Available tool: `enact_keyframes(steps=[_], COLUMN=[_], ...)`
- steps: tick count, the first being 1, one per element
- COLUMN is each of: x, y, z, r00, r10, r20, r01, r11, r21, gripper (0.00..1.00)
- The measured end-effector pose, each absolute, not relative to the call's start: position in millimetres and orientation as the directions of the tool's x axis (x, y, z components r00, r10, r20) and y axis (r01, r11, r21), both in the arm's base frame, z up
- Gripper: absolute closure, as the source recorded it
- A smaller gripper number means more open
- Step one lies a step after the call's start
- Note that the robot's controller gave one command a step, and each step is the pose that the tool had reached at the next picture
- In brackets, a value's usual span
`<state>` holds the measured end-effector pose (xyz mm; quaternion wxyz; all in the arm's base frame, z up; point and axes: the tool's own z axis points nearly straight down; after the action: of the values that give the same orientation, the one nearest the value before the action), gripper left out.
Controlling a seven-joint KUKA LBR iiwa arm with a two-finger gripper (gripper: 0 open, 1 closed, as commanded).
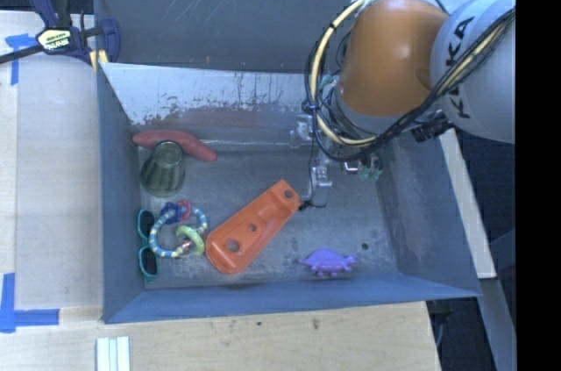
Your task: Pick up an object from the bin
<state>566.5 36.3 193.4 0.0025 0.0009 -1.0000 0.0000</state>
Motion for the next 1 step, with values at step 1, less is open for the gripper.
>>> enact_keyframes(steps=[1], x=[567.8], y=[36.3], z=[198.1], r00=[-1.000], r10=[-0.001], r20=[-0.003], r01=[-0.001], r11=[1.000], r21=[0.001], gripper=[0.00])
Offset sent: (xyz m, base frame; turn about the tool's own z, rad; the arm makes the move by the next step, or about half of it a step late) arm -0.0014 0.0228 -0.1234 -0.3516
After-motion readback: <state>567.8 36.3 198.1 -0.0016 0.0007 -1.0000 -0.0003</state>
